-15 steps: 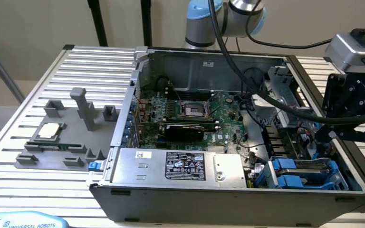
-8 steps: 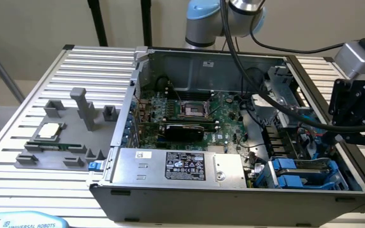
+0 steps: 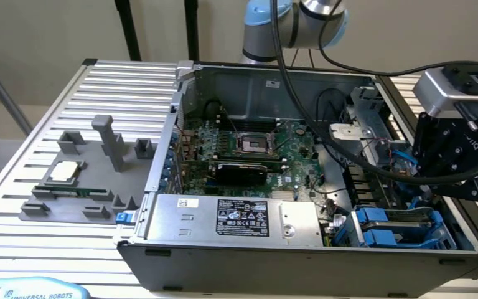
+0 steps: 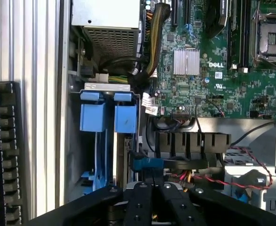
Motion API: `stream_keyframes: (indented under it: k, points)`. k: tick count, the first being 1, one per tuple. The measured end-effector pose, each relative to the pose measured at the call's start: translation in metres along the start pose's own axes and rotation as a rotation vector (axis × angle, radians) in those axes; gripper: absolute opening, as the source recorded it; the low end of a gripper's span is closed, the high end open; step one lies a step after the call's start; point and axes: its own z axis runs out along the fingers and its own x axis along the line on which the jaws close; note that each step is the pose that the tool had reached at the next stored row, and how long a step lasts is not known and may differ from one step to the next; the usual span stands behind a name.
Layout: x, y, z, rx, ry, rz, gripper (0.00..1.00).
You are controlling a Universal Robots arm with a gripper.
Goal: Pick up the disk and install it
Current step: 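Insert the first disk wire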
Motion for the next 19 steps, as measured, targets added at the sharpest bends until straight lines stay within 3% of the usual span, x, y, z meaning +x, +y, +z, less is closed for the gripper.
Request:
stream_keyframes:
  k: [2,4,5,6,7,11,15,17,19]
  points:
    - [-0.0032,0.0000,0.0006,0.0001,0.0001,0.000,0.16]
    - [-0.0050,0.0000,0.0008,0.0001,-0.0002,0.000,0.27]
    - [-0.0050,0.0000,0.0007,0.0001,-0.0006,-0.001,0.27]
    - [-0.0050,0.0000,0.0006,0.0001,-0.0024,-0.001,0.34]
    - [-0.0049,0.0000,0.0007,0.0001,-0.0048,-0.001,0.34]
    - [-0.0006,-0.0008,0.0001,0.0000,-0.0234,-0.002,0.34]
    - [0.0016,0.0004,-0.0008,-0.0001,-0.0490,-0.006,0.34]
    - [0.0017,0.0020,-0.0008,-0.0003,-0.0550,-0.009,0.34]
    - [0.0018,0.0048,-0.0004,-0.0006,-0.0566,-0.013,0.34]
